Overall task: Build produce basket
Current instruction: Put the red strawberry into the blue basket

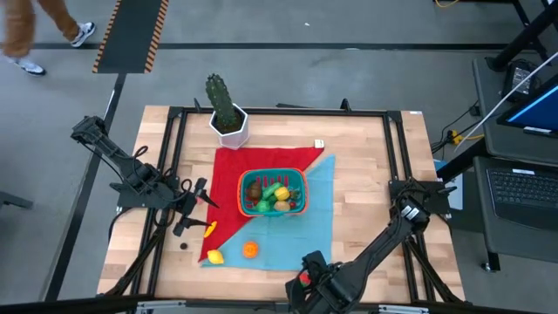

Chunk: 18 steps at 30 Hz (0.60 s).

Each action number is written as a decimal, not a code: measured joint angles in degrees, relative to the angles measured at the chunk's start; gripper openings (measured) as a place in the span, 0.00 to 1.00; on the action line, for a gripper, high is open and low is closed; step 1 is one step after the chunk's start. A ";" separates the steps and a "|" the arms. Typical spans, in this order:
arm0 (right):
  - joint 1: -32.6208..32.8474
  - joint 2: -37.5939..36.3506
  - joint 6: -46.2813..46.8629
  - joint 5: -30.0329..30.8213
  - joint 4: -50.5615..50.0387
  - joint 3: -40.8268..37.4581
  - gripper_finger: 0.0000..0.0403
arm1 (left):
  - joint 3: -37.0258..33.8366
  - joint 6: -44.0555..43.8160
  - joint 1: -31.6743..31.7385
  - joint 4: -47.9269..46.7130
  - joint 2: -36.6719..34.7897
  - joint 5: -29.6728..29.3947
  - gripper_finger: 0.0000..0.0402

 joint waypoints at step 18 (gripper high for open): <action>-1.43 1.61 4.88 -7.76 6.00 -1.26 0.94 | 0.00 0.07 -0.02 -0.46 0.01 0.02 0.66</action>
